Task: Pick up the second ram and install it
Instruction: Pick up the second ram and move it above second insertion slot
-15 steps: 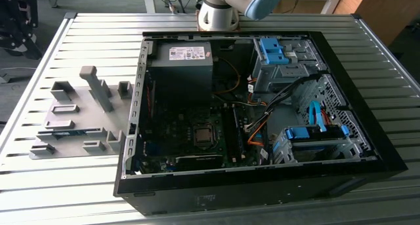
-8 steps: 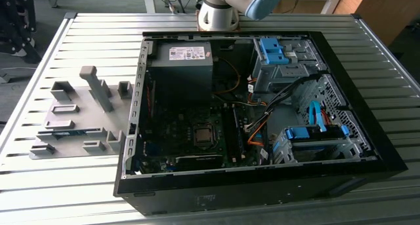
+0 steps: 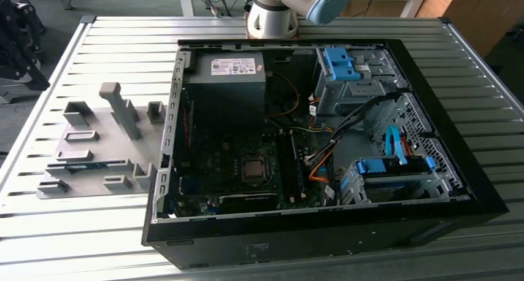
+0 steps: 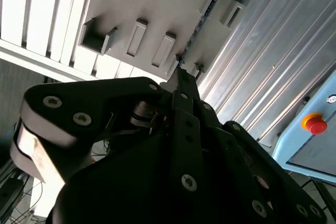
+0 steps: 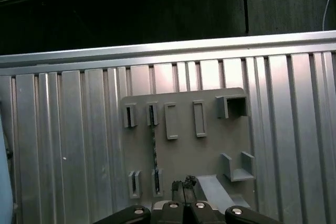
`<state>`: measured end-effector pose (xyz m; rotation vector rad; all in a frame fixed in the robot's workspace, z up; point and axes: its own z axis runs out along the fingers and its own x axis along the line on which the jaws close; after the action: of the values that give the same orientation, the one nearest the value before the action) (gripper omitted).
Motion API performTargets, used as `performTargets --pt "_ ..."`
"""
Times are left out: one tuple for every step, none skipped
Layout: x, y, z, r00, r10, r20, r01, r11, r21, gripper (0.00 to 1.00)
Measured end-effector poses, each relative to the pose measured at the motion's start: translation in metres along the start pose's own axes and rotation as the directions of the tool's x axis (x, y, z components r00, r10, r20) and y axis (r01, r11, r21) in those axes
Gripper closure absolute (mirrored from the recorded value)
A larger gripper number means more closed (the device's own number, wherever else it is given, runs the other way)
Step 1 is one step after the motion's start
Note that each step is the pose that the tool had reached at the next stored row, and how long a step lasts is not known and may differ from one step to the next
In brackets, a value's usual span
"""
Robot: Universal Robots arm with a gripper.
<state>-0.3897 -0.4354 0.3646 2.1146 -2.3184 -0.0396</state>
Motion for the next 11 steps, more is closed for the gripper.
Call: performTargets --pt "0.0018 0.0003 0.0012 1.0 -0.001 0.0 0.001 1.0 0.0 0.89" --pt "0.0034 0.0007 0.0026 1.0 -0.002 0.0 0.002 1.0 0.0001 0.89" --pt "0.0045 0.0009 0.0044 1.0 -0.003 0.0 0.003 1.0 0.0001 0.89" --pt "0.0054 0.0011 0.0062 1.0 -0.003 0.0001 0.003 1.0 0.0002 0.89" --pt "0.0061 0.0011 0.0075 1.0 -0.003 -0.0001 0.003 1.0 0.0001 0.89" --pt "0.0064 0.0012 0.0086 1.0 -0.004 -0.0001 0.004 1.0 0.0 0.89" --pt "0.0067 0.0012 0.0097 1.0 -0.005 -0.0002 0.005 1.0 -0.0001 0.89" --pt "0.0069 0.0012 0.011 1.0 -0.007 -0.0002 0.007 1.0 -0.0001 0.89" --pt "0.0072 0.0011 0.0123 1.0 -0.008 -0.0002 0.008 1.0 0.0 0.83" --pt "0.0074 0.0011 0.0137 1.0 -0.008 -0.0002 0.008 1.0 -0.0001 0.83" --pt "0.0077 0.0011 0.0151 1.0 -0.009 -0.0002 0.009 1.0 -0.0001 0.77"
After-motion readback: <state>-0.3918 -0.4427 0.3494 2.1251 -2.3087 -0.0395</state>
